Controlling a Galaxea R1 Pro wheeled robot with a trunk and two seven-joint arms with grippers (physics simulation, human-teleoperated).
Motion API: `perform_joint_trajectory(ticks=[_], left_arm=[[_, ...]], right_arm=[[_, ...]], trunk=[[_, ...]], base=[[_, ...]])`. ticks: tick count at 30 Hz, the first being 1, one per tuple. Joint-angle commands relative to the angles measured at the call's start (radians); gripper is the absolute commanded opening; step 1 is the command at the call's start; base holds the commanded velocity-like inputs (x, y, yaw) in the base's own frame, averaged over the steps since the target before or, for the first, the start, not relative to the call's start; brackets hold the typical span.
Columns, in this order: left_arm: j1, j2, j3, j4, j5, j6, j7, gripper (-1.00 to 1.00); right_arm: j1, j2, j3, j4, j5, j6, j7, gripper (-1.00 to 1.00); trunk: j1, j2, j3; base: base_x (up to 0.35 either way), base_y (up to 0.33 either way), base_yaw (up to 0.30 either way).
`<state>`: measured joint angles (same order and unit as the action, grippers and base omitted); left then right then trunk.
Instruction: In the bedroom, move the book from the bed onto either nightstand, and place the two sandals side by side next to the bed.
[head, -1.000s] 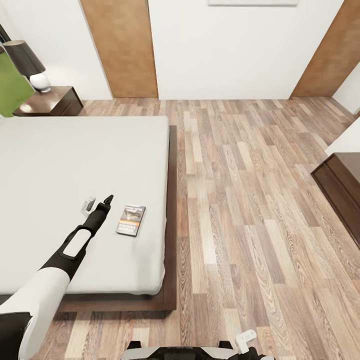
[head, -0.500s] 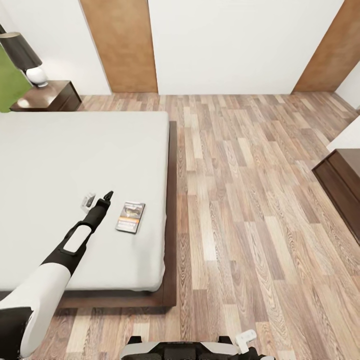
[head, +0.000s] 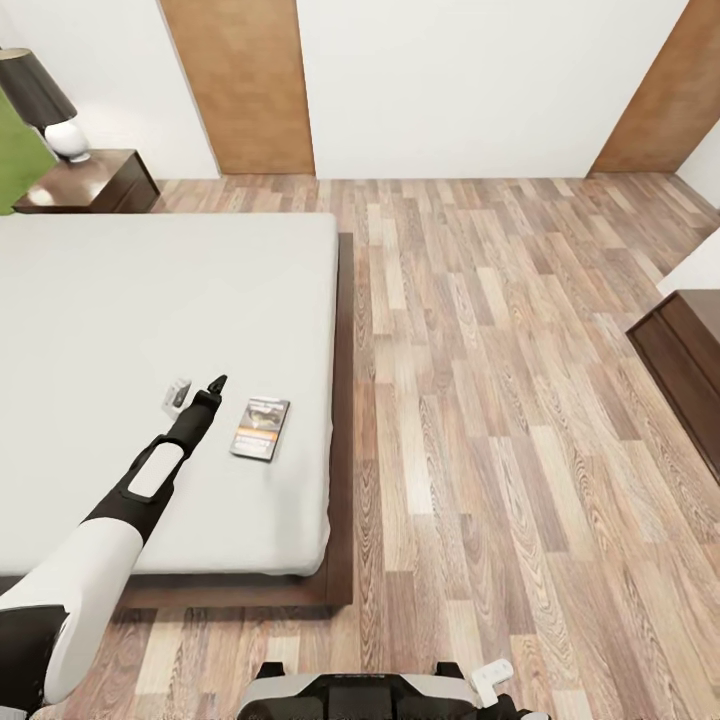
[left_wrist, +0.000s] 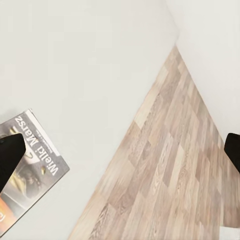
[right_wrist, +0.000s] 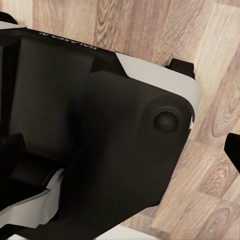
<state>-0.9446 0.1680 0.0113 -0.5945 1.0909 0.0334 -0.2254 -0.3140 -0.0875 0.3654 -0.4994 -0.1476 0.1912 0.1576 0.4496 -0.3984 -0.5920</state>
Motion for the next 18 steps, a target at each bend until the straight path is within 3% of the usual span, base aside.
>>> perform_joint_trajectory(ticks=[1, 18], left_arm=[[-0.003, -0.001, 0.001, 0.001, 0.009, 0.004, -0.005, 1.0], [-0.011, -0.002, 0.0, 0.001, 0.009, 0.009, -0.005, 1.0]], right_arm=[[0.0, -0.001, 0.006, -0.002, -0.01, 0.006, -0.001, 1.0], [0.0, -0.001, 0.006, -0.002, -0.01, 0.005, -0.001, 1.0]], trunk=[[0.0, -0.002, -0.003], [0.0, -0.002, -0.031]], base=[[0.0, 0.0, 0.0], [0.0, 0.0, 0.0]])
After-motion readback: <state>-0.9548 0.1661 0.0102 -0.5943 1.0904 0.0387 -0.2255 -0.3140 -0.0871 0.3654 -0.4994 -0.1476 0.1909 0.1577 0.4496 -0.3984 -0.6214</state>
